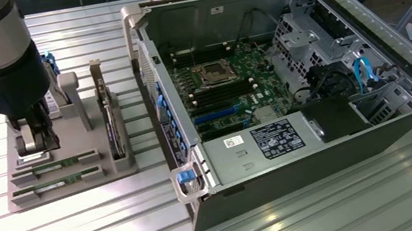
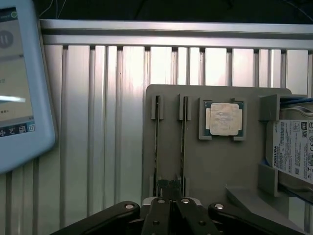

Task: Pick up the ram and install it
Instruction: 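Pick up the ram and move it above insertion slot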

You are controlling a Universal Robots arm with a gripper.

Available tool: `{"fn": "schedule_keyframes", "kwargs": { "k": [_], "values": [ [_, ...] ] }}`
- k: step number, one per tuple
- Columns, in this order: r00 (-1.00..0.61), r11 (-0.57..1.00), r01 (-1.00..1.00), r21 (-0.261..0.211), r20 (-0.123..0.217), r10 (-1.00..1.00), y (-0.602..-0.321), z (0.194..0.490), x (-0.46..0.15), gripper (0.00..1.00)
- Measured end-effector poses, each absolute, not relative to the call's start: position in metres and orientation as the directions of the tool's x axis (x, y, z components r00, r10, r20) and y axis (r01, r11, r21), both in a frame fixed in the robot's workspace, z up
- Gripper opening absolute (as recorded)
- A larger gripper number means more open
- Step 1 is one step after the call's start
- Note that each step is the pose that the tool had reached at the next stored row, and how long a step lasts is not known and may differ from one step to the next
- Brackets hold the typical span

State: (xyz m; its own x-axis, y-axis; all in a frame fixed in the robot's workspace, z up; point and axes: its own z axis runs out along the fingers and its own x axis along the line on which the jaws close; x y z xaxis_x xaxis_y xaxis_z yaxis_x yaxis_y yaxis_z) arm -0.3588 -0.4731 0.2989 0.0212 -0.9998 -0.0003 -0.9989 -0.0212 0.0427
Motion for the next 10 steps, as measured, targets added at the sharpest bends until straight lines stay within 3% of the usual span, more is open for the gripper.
{"fn": "schedule_keyframes", "kwargs": {
  "k": [10],
  "values": [
    [0.026, -0.026, -0.999, 0.043, 0.0, -1.0, -0.4757, 0.2903, -0.359, 0.1]
  ]
}}
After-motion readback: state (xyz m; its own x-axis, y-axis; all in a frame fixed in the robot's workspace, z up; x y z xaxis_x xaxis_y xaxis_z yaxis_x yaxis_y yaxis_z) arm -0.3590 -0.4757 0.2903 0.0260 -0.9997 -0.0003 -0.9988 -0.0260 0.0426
